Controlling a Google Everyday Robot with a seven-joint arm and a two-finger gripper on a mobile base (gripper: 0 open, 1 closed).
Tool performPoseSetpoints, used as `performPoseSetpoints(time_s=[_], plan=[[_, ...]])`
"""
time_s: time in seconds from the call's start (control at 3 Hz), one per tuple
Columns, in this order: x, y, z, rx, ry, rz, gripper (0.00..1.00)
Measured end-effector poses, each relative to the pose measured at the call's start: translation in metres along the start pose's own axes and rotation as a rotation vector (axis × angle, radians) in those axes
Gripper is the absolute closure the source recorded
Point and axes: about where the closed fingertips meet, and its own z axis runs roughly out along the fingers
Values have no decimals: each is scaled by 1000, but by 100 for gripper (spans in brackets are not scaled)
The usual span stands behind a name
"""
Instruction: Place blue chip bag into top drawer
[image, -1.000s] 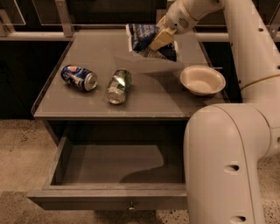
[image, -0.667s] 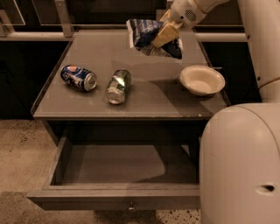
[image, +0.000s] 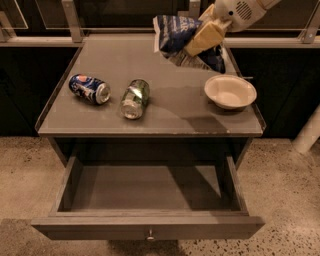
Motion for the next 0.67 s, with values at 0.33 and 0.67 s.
performPoseSetpoints(time_s=[0.33,0.67], plan=[[15,16,17,-44,35,19,100],[15,16,17,-45,35,20,100]])
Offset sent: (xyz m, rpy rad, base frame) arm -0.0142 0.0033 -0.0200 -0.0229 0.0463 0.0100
